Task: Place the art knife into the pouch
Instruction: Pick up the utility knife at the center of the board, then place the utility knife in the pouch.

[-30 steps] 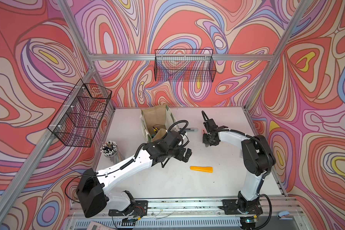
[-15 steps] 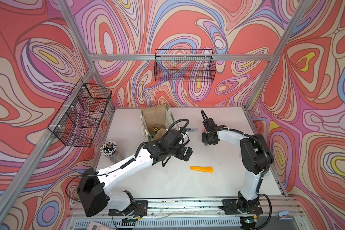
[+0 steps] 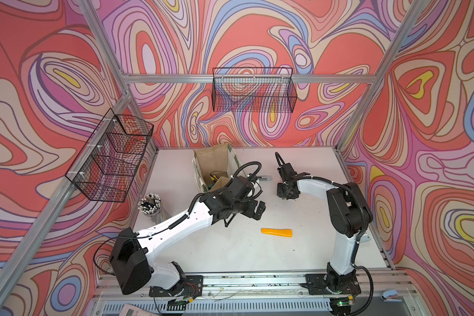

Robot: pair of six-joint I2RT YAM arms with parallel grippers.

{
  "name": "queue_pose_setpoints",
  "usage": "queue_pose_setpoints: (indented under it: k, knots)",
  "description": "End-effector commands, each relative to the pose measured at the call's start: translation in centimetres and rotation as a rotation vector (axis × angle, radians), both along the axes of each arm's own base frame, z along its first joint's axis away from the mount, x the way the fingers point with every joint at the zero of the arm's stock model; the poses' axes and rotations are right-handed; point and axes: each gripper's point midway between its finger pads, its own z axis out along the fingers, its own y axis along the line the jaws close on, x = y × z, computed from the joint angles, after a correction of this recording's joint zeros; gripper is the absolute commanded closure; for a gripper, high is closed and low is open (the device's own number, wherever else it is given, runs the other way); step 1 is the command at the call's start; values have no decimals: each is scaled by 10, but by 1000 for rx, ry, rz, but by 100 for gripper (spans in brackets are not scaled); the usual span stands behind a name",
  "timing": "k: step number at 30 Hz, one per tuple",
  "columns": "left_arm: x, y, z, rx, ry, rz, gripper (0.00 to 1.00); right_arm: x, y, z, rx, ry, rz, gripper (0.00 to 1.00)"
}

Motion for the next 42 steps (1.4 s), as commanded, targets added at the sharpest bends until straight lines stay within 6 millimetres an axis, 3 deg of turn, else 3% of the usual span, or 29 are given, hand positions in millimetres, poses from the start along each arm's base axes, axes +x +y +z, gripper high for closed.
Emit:
queue_pose_setpoints:
  k: [1, 4, 8, 14, 17, 23, 28, 31, 34, 39, 42]
  knots:
    - [3, -3, 5, 2, 1, -6, 0, -20, -9, -30, -44, 113, -2, 64]
    - [3, -4, 5, 4, 4, -8, 0, -19, -9, -32, -45, 113, -1, 69]
    - [5, -4, 7, 7, -1, -9, 0, -15, -7, -26, -34, 89, -4, 85]
    - [7, -4, 6, 17, -7, -6, 0, -7, -4, -2, -9, 28, -14, 94]
    - [8, -3, 7, 23, -14, -3, 0, -4, 0, 26, 37, -33, -17, 95]
    - [15, 10, 18, 27, -55, 39, 0, 0, 18, 111, 119, -207, 14, 96]
    - [17, 33, 33, -4, -82, 108, 0, 0, 56, 198, 186, -393, 115, 100]
    - [16, 49, 49, -37, -119, 151, 0, -3, 96, 255, 235, -512, 226, 100]
    - [14, 71, 68, -59, -168, 208, 0, -8, 137, 296, 310, -577, 336, 100]
    - [3, 109, 100, -100, -215, 297, 0, -24, 210, 327, 441, -592, 489, 100]
    - [1, 133, 110, -119, -227, 350, 0, -34, 248, 323, 485, -555, 555, 100]
